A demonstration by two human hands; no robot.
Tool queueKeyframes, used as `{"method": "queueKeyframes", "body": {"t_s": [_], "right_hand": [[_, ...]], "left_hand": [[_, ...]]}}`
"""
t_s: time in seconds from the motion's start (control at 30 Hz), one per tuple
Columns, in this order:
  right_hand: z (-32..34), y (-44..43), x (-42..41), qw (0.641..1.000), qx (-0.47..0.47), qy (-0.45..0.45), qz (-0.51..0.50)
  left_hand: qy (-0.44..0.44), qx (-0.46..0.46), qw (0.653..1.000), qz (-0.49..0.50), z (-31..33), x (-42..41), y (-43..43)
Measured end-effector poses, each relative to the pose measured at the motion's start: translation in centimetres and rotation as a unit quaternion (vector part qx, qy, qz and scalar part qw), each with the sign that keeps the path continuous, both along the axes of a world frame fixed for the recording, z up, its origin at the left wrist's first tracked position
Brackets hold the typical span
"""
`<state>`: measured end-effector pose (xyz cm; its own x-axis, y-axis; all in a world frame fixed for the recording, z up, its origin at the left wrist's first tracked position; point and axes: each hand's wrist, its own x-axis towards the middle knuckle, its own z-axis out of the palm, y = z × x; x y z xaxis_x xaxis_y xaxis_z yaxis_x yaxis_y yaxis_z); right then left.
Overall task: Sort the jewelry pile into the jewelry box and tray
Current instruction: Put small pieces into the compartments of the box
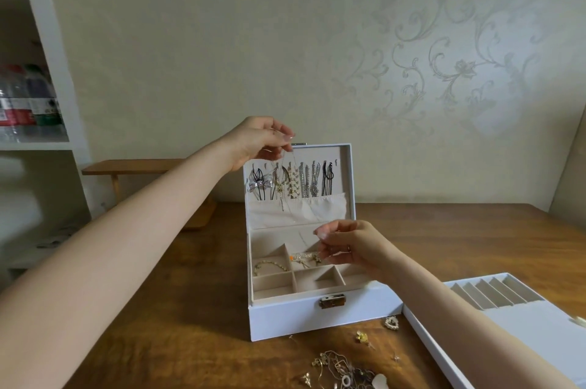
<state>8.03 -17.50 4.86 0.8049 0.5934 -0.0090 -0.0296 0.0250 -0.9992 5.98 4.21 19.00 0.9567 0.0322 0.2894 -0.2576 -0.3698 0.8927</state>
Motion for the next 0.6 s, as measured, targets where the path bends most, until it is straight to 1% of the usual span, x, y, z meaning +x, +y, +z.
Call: {"method": "queueKeyframes", "body": {"t_s": [0.07,0.1,0.17,0.2,0.23,0.3,0.33,0.4,0.47,0.6], "right_hand": [[0.6,0.4,0.5,0.999,-0.026,-0.035,-0.013],[1.1,0.8,0.8,0.995,-0.056,-0.078,-0.028],[2.5,1.8,1.6,0.971,-0.116,-0.193,-0.076],[3.6,2.5,2.0,0.961,-0.113,-0.232,-0.099],[4.7,3.3,2.4,0.960,-0.080,-0.244,-0.110],[7.1,4.7,3.1,0.976,0.014,-0.200,-0.079],[8.2,5.5,3.3,0.983,0.041,-0.175,-0.047],[9.7,6.7,4.0,0.986,0.034,-0.163,0.002],[10.4,7.6,4.7,0.984,0.005,-0.175,0.023],[10.1,8.2,6.1,0.981,-0.030,-0.173,0.078]], "left_hand": [[-0.013,0.086,0.996,-0.004,0.0,0.1,0.0],[-0.017,0.124,0.992,-0.007,0.0,0.2,0.0],[-0.023,0.178,0.984,-0.008,-0.3,0.7,0.0],[-0.026,0.196,0.980,-0.006,-0.4,1.0,0.1],[-0.029,0.210,0.977,-0.004,-0.6,1.2,0.2],[-0.037,0.232,0.972,0.005,-1.0,1.8,0.3],[-0.040,0.238,0.970,0.010,-1.1,2.1,0.4],[-0.043,0.242,0.969,0.020,-1.5,2.5,0.6],[-0.051,0.242,0.968,0.031,-1.6,2.9,1.0],[-0.063,0.230,0.970,0.037,-2.0,3.2,2.3]]}}
